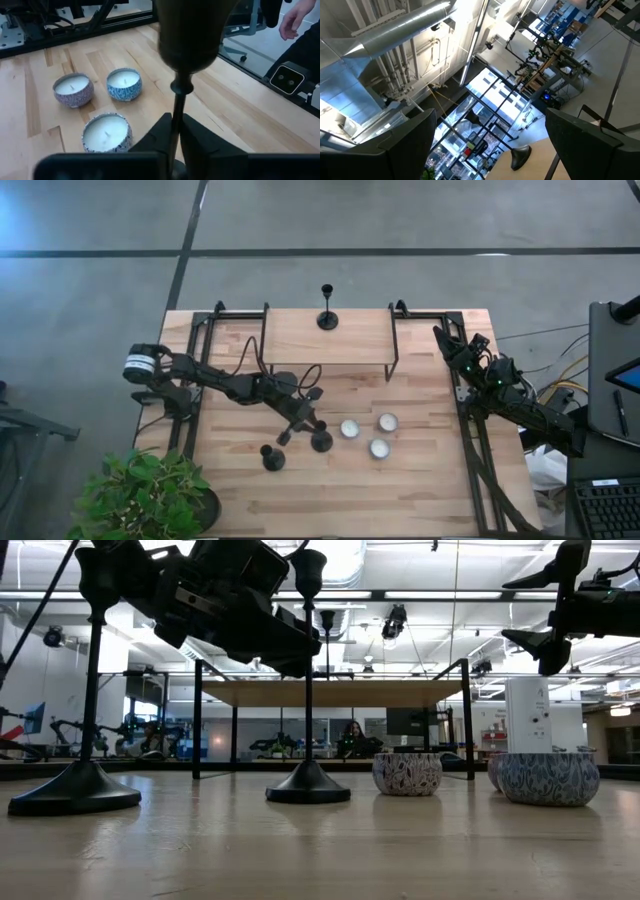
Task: Pick & Place candle stick holders
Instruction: Align the top black candle holder with the other candle holder on the shelf
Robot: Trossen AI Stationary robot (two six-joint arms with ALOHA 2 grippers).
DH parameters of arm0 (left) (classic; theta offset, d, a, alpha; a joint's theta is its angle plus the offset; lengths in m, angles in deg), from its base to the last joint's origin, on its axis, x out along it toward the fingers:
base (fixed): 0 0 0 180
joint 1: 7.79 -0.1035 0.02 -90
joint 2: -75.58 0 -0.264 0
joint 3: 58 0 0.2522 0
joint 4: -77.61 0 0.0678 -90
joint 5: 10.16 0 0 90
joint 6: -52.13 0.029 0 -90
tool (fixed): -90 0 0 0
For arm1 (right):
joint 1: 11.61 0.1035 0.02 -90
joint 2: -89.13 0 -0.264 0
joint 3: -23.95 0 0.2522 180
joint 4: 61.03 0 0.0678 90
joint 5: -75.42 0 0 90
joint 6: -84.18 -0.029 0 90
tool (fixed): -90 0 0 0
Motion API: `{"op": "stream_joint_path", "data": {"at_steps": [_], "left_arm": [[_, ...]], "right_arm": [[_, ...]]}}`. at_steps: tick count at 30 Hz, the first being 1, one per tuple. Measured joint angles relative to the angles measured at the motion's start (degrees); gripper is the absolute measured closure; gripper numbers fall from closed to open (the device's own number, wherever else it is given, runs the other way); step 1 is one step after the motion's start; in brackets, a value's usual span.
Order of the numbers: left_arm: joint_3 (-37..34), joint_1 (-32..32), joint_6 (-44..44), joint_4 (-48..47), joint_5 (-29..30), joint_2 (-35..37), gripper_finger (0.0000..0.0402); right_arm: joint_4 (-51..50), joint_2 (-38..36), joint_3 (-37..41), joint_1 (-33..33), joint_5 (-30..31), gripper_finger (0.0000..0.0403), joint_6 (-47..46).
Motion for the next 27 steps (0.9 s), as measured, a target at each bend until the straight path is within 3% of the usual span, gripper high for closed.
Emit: {"op": "stream_joint_path", "data": {"at_steps": [27], "left_arm": [[0.7,0.0,-1.6,0.7,1.9,0.0,0.0383]], "right_arm": [[0.0,0.0,0.0,0.0,0.0,0.0037,0.0]]}}
